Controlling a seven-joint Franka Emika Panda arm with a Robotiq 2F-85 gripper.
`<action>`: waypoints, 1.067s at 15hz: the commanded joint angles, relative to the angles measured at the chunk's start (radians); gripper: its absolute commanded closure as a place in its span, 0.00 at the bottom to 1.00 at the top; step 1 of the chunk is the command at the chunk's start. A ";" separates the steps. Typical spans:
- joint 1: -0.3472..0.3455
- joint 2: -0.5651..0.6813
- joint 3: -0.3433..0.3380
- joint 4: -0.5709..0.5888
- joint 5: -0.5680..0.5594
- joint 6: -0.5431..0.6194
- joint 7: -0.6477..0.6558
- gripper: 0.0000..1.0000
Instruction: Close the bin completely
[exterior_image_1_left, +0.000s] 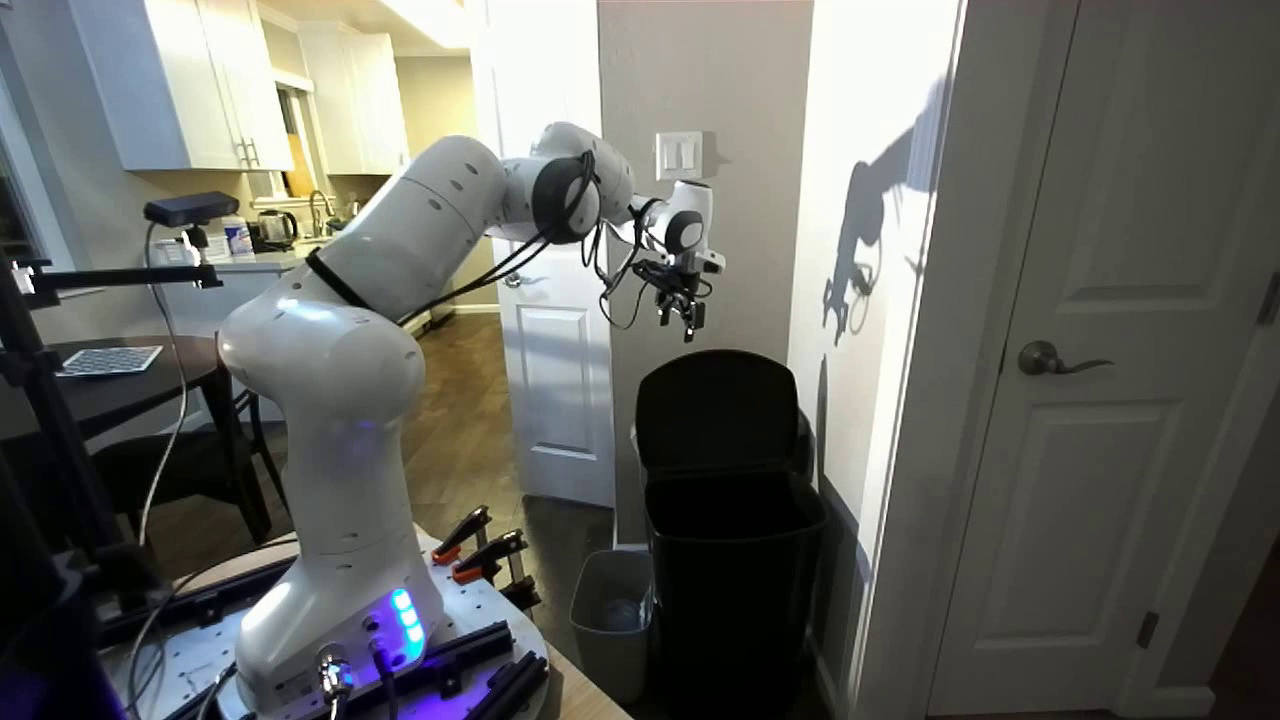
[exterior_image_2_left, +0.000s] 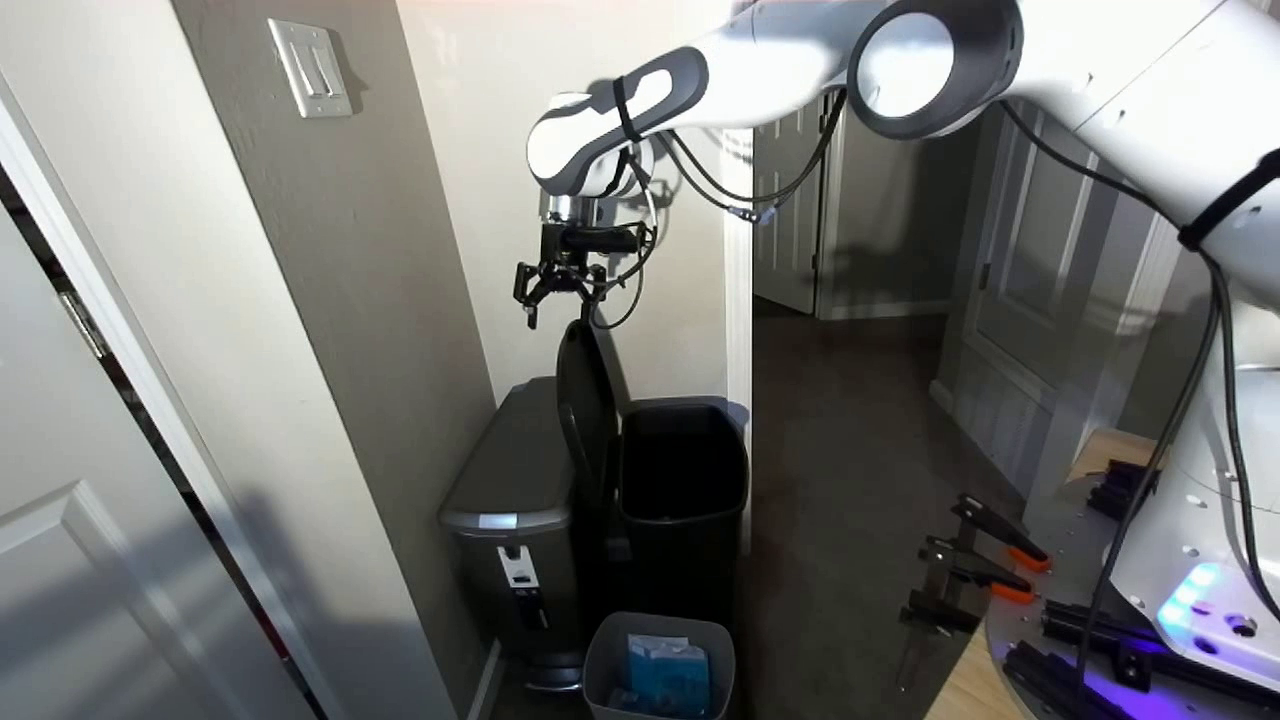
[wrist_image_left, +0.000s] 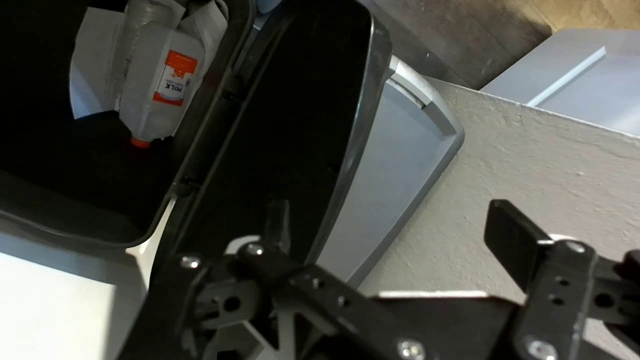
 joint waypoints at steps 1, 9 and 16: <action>0.003 0.101 -0.013 0.138 0.002 -0.050 0.053 0.00; 0.002 0.226 -0.034 0.297 -0.007 -0.117 0.121 0.00; 0.020 0.253 -0.121 0.316 -0.055 -0.137 0.206 0.00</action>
